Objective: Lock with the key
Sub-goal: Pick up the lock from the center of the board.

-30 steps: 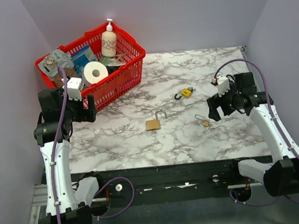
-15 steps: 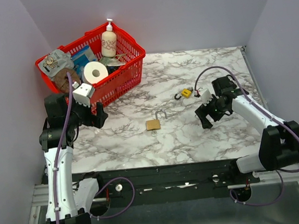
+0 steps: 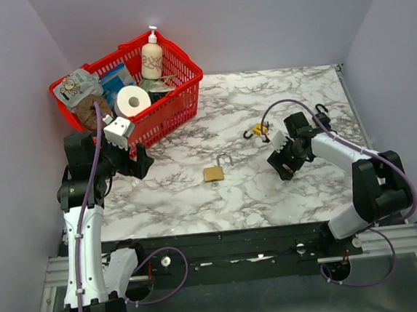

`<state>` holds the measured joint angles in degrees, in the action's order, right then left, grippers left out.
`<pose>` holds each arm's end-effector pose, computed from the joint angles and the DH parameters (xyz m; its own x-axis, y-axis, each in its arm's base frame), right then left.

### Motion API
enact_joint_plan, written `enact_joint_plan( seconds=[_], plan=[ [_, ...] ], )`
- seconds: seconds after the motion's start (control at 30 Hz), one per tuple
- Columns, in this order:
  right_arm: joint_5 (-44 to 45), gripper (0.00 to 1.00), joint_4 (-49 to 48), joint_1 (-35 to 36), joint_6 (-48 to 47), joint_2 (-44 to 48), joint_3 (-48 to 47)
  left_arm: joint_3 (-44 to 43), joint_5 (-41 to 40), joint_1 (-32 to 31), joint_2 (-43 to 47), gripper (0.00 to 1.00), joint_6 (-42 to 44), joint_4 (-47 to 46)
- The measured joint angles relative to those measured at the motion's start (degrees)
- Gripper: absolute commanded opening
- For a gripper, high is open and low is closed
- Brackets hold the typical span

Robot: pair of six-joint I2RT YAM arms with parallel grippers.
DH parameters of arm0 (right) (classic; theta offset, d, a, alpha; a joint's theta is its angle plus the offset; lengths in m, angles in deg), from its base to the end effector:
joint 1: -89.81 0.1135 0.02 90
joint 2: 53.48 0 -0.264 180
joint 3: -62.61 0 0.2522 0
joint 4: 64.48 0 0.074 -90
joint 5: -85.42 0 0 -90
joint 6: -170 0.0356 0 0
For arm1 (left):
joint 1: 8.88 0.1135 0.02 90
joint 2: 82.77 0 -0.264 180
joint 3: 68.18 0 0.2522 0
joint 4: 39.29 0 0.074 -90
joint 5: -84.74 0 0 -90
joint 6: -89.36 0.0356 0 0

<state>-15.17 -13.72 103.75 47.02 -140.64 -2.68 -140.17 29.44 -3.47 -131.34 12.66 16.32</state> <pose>0.2639 0.0722 0.1792 -0.6191 -0.7050 -0.3459 -0.7475 0.6640 -0.0154 0.1653 -0.0047 0.3567 -0.4236 0.1499 -0.8934 0.5133 0.8523 -0.1004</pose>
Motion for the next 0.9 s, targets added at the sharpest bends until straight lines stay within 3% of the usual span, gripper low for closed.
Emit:
enact_joint_plan(
  seconds=[0.37, 0.73, 0.9],
  plan=[
    [0.11, 0.64, -1.42, 0.02, -1.68, -3.30, -0.02, 0.11, 0.28, -1.27, 0.04, 0.92, -0.48, -1.81],
    [0.07, 0.56, -2.36, 0.39, -3.56, -4.33, -0.07, 0.11, 0.28, -2.08, -0.04, 0.93, -0.52, -2.91],
    [0.09, 0.47, -2.47, 0.66, -3.96, -4.35, -0.07, 0.09, 0.31, -2.78, -0.87, 0.94, -0.66, -2.78]
  ],
)
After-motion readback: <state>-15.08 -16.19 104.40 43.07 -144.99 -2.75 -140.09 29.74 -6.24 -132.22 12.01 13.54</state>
